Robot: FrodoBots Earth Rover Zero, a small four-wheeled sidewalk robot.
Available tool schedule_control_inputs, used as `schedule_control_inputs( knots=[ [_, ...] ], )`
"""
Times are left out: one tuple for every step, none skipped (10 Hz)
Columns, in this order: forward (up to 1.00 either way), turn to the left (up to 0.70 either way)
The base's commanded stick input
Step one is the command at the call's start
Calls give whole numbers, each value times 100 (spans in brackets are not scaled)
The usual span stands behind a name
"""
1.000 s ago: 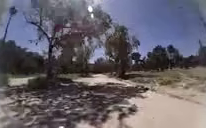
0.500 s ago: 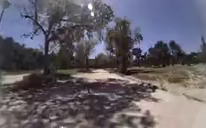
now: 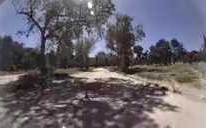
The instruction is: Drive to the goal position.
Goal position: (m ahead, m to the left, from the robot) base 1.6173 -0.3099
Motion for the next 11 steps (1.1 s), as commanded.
schedule_control_inputs(
  knots=[
    [100, 8],
    [100, 40],
    [100, 40],
    [100, 40],
    [100, 40],
    [100, 40],
    [100, 40],
    [100, 40],
    [100, 40],
    [100, 40],
    [100, 40]
  ],
)
